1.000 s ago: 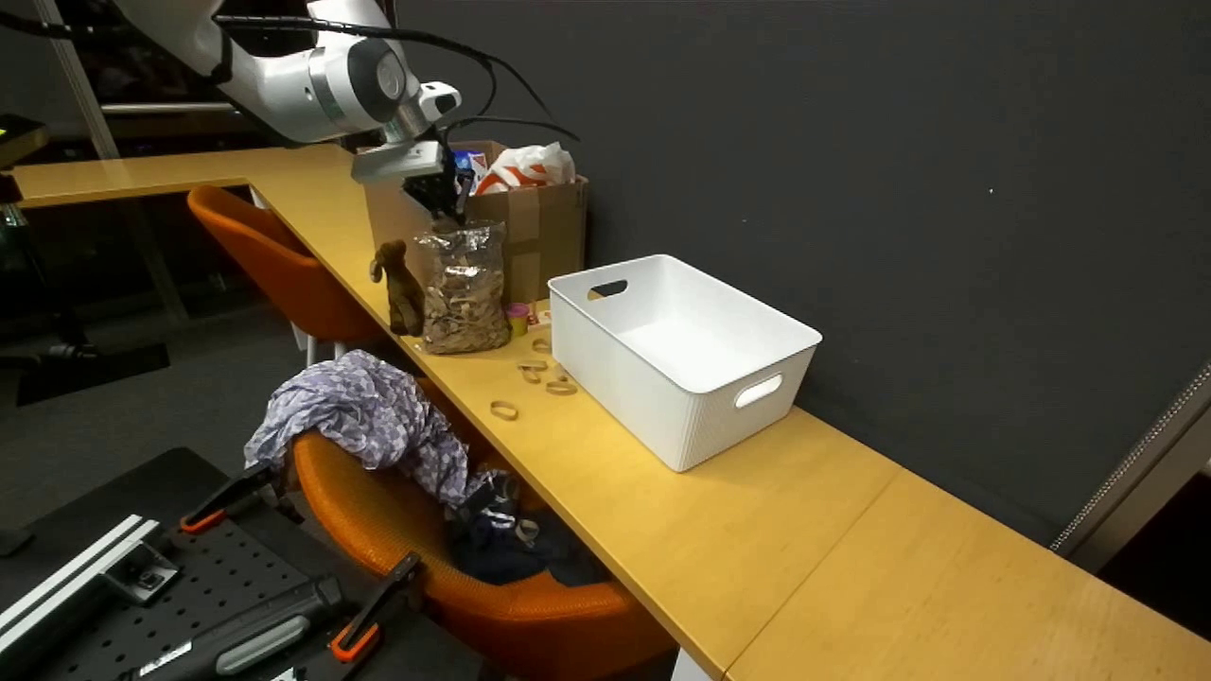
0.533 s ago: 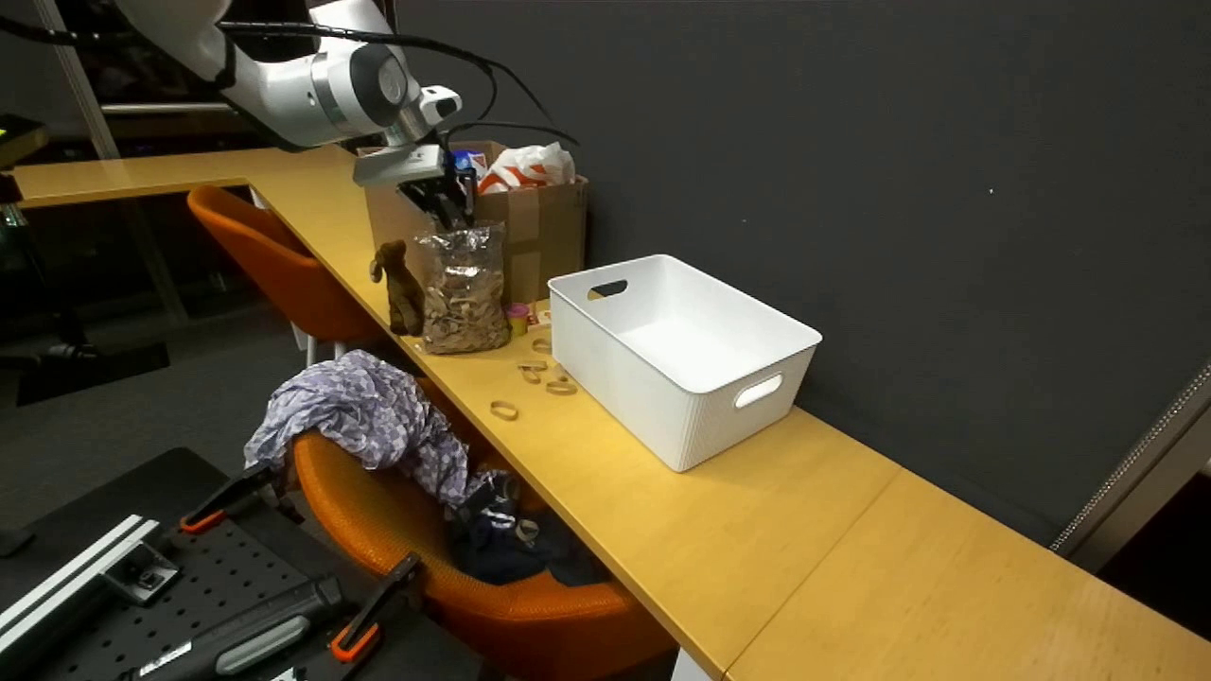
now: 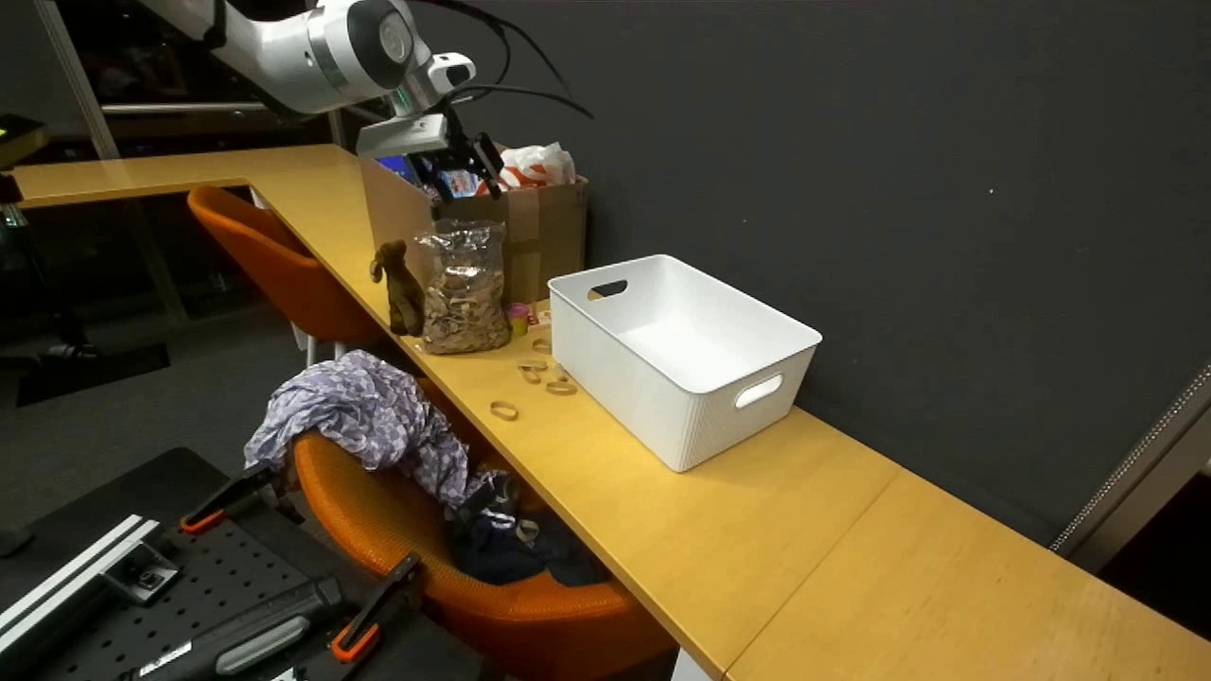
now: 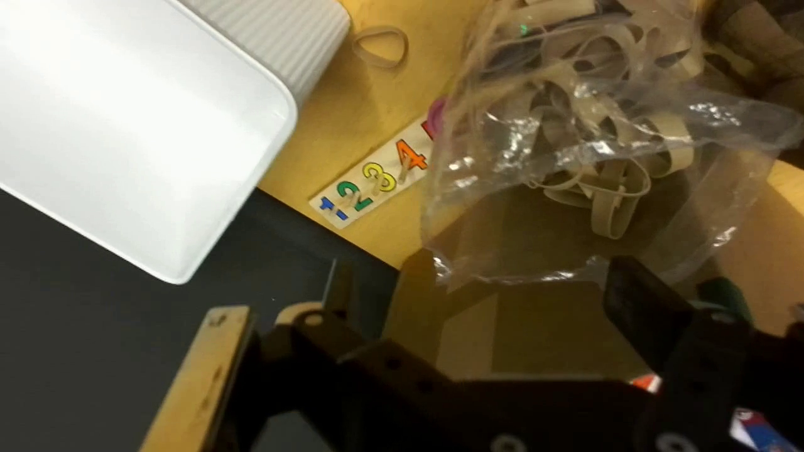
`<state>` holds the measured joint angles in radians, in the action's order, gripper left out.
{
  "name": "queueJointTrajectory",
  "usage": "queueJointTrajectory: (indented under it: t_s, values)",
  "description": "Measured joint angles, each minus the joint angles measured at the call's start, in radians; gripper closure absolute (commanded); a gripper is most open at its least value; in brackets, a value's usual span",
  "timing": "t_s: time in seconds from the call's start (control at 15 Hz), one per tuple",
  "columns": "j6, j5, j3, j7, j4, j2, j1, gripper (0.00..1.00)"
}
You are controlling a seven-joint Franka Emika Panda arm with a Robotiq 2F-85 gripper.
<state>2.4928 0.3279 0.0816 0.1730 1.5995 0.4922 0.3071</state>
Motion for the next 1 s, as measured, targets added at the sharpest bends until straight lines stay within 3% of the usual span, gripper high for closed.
queueJointTrajectory:
  t_s: [0.27, 0.53, 0.73, 1.0]
  values:
    - [0.016, 0.001, 0.022, 0.104, 0.217, -0.132, -0.05, 0.0]
    - [0.157, -0.012, 0.024, 0.115, 0.428, -0.166, -0.154, 0.0]
    - [0.253, -0.072, 0.024, 0.09, 0.471, -0.116, -0.237, 0.0]
    - [0.288, -0.196, -0.005, -0.015, 0.416, -0.007, -0.306, 0.0]
